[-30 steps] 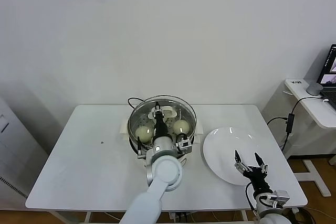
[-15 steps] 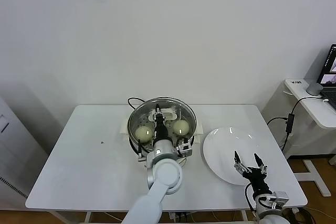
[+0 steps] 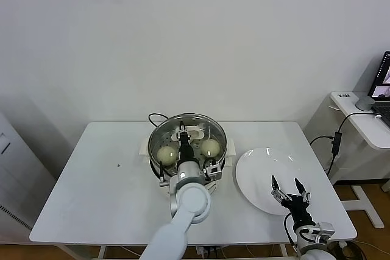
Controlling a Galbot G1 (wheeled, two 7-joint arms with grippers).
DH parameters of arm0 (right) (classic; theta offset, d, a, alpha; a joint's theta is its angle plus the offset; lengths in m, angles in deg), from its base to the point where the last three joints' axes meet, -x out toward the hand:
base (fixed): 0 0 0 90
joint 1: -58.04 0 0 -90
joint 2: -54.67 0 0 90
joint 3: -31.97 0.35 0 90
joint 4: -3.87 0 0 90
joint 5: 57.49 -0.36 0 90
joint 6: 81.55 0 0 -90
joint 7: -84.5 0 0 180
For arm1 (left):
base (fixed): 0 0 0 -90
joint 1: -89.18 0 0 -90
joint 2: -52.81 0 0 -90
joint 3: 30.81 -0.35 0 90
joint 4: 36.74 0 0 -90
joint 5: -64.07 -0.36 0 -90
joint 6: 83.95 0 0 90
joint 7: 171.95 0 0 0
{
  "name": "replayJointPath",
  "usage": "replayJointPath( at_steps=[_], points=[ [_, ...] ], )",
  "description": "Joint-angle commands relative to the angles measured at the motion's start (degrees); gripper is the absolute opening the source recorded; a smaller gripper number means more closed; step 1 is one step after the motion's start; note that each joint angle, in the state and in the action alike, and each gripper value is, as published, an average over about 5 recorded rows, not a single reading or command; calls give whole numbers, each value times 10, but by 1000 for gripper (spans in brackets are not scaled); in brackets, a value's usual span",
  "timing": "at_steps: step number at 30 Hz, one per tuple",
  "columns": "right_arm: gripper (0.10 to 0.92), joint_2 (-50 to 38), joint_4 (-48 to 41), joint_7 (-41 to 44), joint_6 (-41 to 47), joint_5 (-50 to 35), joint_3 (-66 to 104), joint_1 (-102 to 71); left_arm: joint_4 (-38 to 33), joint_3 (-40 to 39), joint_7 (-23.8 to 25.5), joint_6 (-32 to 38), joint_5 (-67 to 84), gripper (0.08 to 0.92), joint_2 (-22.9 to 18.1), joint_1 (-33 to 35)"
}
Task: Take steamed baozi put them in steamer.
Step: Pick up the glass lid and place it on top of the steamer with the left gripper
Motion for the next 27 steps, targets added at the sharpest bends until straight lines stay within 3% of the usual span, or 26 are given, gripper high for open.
replayJointPath(
  at_steps=[1, 27],
  points=[
    [823, 2, -1, 0, 1, 1, 0, 2, 4, 0, -3, -28, 4, 131, -28, 2],
    [823, 5, -8, 1, 0, 5, -2, 6, 23, 4, -8, -28, 4, 131, -28, 4]
  ],
)
